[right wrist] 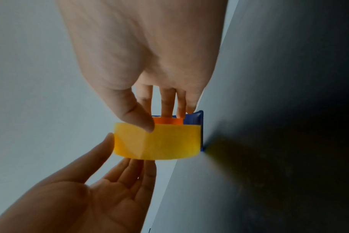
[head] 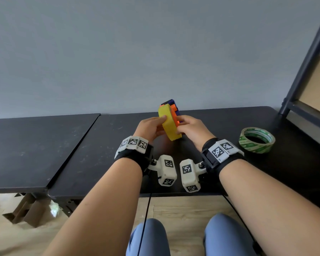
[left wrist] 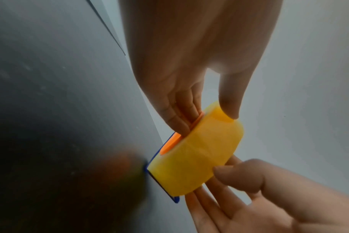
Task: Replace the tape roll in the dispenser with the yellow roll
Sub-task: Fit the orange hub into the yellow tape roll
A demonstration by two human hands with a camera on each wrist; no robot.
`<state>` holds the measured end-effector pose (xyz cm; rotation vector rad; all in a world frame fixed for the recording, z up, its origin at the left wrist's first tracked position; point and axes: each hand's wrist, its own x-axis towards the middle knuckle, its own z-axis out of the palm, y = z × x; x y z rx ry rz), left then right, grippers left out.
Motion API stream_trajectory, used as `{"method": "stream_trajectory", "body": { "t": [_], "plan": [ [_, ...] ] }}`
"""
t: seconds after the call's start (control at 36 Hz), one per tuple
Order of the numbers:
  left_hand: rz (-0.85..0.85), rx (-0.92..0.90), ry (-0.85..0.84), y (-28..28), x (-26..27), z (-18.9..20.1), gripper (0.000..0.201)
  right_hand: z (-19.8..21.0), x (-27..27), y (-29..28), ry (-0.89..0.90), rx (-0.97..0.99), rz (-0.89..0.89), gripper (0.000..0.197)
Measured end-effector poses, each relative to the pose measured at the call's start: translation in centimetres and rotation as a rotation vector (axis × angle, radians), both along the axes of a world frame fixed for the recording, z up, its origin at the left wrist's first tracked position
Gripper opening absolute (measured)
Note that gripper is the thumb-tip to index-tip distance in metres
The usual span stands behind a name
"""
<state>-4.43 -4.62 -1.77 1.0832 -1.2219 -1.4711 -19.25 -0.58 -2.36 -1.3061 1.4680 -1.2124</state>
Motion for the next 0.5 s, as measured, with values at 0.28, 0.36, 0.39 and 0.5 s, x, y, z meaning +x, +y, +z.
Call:
{"method": "stream_trajectory", "body": {
  "t": [0.28,0.36,0.39,0.5],
  "plan": [
    [-0.085,-0.107,-0.132,-1.4,-1.3,-0.3,0.035,1.6,-1.4,-2.5,-0.119,0.065,-0.066,0.045],
    [-0.078,-0.116,-0.15,-2.1,-1.5,-0.8,0.038,2.0,-1.6,-3.0,-0.123,0.06,-0.068,0.039],
    [-0.077,-0.121,-0.158,-2.3,-1.6,-0.9,0.039,2.1,-1.8,-3.3,-0.125,0.057,-0.068,0.037],
    [-0.107,-0.143,-0.209,-3.2,-1.8,-1.4,0.036,2.2,-2.1,-4.5,-0.13,0.061,-0.085,0.035]
  ]
}}
